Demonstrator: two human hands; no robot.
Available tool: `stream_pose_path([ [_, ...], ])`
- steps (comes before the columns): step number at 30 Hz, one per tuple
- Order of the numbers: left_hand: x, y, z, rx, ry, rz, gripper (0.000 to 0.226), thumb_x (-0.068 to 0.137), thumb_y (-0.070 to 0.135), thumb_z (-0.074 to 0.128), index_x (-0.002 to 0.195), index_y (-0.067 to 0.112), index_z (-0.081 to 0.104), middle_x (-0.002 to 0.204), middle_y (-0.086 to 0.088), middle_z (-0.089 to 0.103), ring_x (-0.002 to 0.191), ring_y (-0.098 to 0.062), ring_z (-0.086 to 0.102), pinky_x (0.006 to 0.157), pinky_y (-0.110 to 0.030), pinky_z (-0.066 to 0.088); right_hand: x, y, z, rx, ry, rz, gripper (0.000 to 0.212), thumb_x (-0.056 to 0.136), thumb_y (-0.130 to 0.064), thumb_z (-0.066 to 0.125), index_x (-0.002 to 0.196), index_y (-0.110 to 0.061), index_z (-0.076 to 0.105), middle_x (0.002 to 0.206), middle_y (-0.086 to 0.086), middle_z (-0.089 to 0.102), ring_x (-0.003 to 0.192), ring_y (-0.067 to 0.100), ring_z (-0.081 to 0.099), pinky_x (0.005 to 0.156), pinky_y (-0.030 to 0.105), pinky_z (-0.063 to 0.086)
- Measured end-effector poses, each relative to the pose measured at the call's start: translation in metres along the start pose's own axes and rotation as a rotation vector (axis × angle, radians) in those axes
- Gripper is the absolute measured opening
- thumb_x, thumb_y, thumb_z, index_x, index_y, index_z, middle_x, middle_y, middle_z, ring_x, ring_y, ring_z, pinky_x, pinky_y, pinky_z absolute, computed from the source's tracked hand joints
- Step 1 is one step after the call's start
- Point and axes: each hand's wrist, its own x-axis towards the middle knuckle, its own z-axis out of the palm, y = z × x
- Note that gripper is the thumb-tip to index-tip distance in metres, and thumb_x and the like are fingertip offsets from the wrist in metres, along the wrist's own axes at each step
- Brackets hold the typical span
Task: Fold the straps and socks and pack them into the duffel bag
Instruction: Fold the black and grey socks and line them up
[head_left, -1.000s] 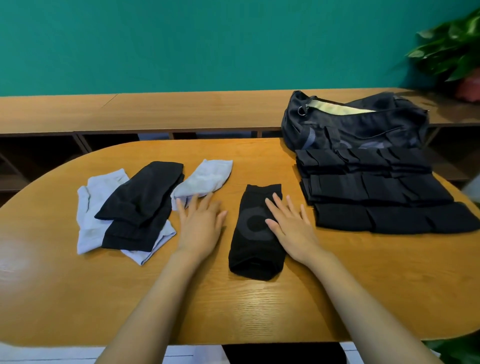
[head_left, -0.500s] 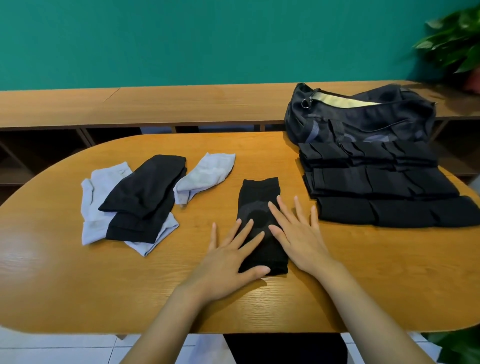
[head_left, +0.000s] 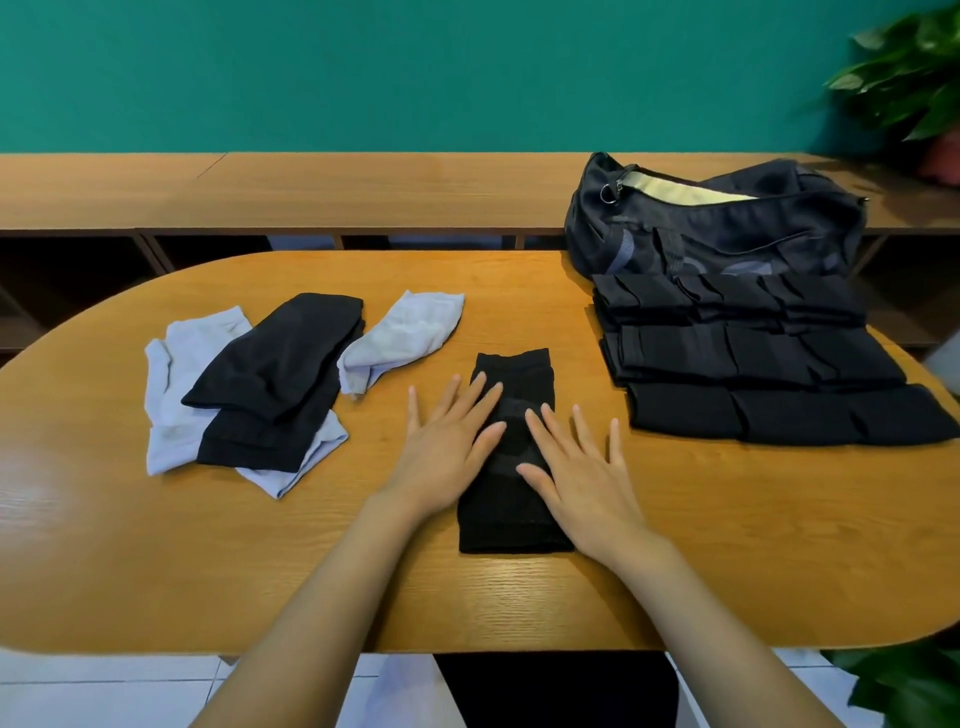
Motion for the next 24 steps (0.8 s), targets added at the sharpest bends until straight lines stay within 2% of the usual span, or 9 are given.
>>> stream_pose_path([
  [4, 0.015, -0.009, 0.007, 0.166, -0.034, -0.052, 0.063, 0.097, 0.064, 0.012, 0.154, 0.039, 0.007, 0.162, 0.013, 0.001, 0.149, -0.016, -0.009, 0.113, -0.059, -0.017, -0.013, 0.007, 0.002, -0.005, -0.041, -0.029, 0.083, 0.075, -0.074, -0.018, 0.15, -0.039, -0.013, 0.159, -0.013, -0.018, 0.146, 0.02, -0.023, 0.115, 0.052, -0.018],
  [6, 0.012, -0.007, 0.008, 0.142, -0.023, -0.047, 0.063, 0.097, 0.064, 0.013, 0.154, 0.038, 0.007, 0.162, 0.012, -0.001, 0.148, -0.016, -0.013, 0.113, -0.058, -0.018, -0.018, 0.011, -0.002, 0.001, -0.03, -0.055, 0.081, 0.078, -0.075, -0.014, 0.151, -0.04, -0.01, 0.159, -0.015, -0.017, 0.145, 0.018, -0.025, 0.114, 0.051, -0.02],
  [8, 0.002, -0.002, 0.008, 0.019, 0.015, -0.029, 0.065, 0.096, 0.064, 0.018, 0.154, 0.037, 0.007, 0.162, 0.012, -0.001, 0.148, -0.012, -0.014, 0.115, -0.054, -0.018, -0.025, 0.012, -0.007, 0.04, 0.006, -0.097, 0.075, 0.084, -0.074, -0.006, 0.151, -0.042, -0.004, 0.16, -0.017, -0.011, 0.146, 0.014, -0.024, 0.114, 0.05, -0.02],
  [11, -0.029, 0.007, 0.003, -0.221, 0.1, 0.017, 0.066, 0.093, 0.064, 0.03, 0.152, 0.039, 0.016, 0.16, 0.018, 0.008, 0.147, -0.001, -0.004, 0.117, -0.044, -0.019, -0.04, 0.008, -0.015, 0.146, 0.023, -0.157, 0.07, 0.089, -0.074, 0.004, 0.151, -0.043, 0.014, 0.159, -0.022, 0.001, 0.146, 0.003, -0.018, 0.117, 0.047, -0.019],
  [15, -0.076, 0.012, 0.003, -0.337, 0.129, 0.098, 0.065, 0.085, 0.075, 0.031, 0.143, 0.045, 0.036, 0.146, 0.029, 0.032, 0.139, 0.016, 0.011, 0.119, -0.037, -0.016, -0.056, 0.0, -0.016, 0.142, -0.001, -0.217, 0.075, 0.086, -0.079, 0.006, 0.146, -0.043, 0.035, 0.155, -0.026, 0.014, 0.146, -0.002, -0.008, 0.116, 0.048, -0.02],
  [20, -0.1, 0.003, 0.015, -0.345, 0.108, 0.122, 0.06, 0.081, 0.078, 0.038, 0.131, 0.047, 0.05, 0.143, 0.03, 0.04, 0.138, 0.016, 0.014, 0.118, -0.04, -0.017, -0.062, 0.0, 0.0, 0.202, 0.088, -0.188, 0.076, 0.084, -0.079, 0.003, 0.136, -0.046, 0.046, 0.15, -0.024, 0.032, 0.146, 0.002, 0.011, 0.116, 0.043, -0.021],
  [24, -0.103, 0.006, 0.018, -0.276, 0.125, 0.142, 0.061, 0.077, 0.074, 0.049, 0.131, 0.047, 0.05, 0.141, 0.033, 0.036, 0.139, 0.015, 0.011, 0.117, -0.039, -0.018, -0.062, -0.002, -0.001, 0.3, 0.202, -0.108, 0.059, 0.089, -0.065, 0.017, 0.121, -0.045, 0.062, 0.139, -0.027, 0.047, 0.142, 0.0, 0.025, 0.117, 0.036, -0.018],
])
